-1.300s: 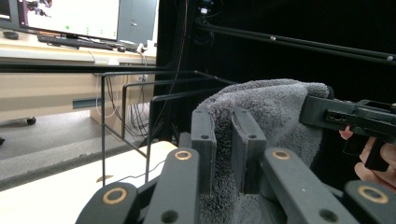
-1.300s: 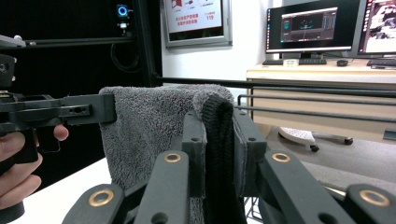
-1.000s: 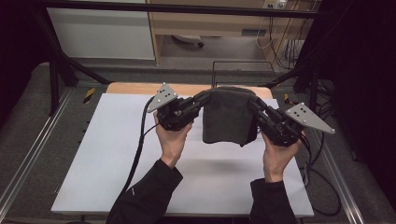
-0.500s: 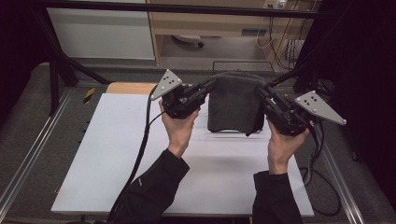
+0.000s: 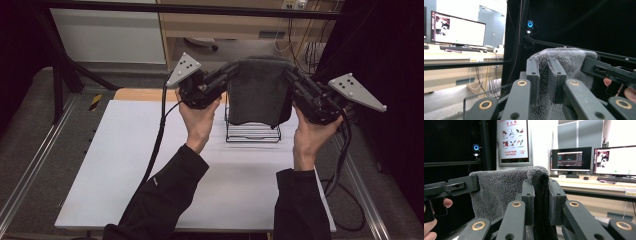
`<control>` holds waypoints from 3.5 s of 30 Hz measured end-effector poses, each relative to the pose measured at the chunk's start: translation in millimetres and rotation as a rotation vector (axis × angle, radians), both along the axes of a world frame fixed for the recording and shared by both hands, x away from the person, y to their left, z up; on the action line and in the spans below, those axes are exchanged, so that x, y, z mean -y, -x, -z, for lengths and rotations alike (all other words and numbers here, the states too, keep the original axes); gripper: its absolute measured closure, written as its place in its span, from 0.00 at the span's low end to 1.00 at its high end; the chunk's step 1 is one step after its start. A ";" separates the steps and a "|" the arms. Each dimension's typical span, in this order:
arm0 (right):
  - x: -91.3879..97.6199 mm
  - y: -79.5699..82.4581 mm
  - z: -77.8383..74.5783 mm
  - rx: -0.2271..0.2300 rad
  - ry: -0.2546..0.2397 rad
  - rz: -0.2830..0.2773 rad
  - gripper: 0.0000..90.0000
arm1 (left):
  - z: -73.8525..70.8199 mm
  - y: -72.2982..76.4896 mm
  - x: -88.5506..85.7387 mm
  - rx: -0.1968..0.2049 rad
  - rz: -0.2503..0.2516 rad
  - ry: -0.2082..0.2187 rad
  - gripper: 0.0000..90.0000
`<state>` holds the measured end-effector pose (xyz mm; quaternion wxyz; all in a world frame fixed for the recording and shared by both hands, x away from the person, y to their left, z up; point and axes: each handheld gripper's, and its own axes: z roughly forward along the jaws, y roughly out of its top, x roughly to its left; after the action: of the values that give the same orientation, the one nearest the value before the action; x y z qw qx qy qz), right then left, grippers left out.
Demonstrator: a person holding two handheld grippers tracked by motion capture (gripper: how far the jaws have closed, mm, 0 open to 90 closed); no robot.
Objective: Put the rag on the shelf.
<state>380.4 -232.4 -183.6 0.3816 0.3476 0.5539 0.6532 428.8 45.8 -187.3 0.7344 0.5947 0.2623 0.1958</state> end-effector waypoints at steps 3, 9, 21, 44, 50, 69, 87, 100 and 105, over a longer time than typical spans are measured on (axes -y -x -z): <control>0.3 -2.8 -7.0 0.008 0.003 0.006 0.87 | -5.9 -3.7 1.2 0.001 -0.001 0.006 0.90; 2.5 -10.7 -21.5 0.027 0.011 0.014 0.88 | -18.2 -10.8 5.1 0.010 -0.002 0.026 0.90; 8.1 -25.6 -48.3 0.061 -0.002 0.020 0.88 | -44.2 -23.0 12.4 0.036 -0.014 0.039 0.90; 8.9 -70.3 -73.6 0.082 0.002 0.007 0.88 | -66.3 -53.0 15.0 0.068 -0.058 0.046 0.90; 7.3 -83.7 -69.0 0.070 0.003 0.013 0.88 | -62.4 -64.3 15.3 0.055 -0.072 0.026 0.90; 14.5 -106.6 -35.3 -0.026 0.025 0.026 0.88 | -32.7 -90.4 22.4 -0.016 -0.078 -0.057 0.89; 28.9 -97.2 5.4 -0.104 0.033 0.020 0.88 | 1.7 -85.5 28.6 -0.071 -0.021 -0.151 0.89; 37.5 -94.5 27.0 -0.139 0.034 0.010 0.87 | 15.6 -82.4 32.8 -0.068 0.016 -0.191 0.89; 40.7 -92.7 28.1 -0.146 0.044 -0.013 0.87 | 17.2 -78.1 30.1 -0.061 0.037 -0.211 0.89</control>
<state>473.1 -273.1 -211.7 0.3435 0.3820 0.5967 0.6165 506.9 15.7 -204.5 0.6629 0.6790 0.2515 0.1907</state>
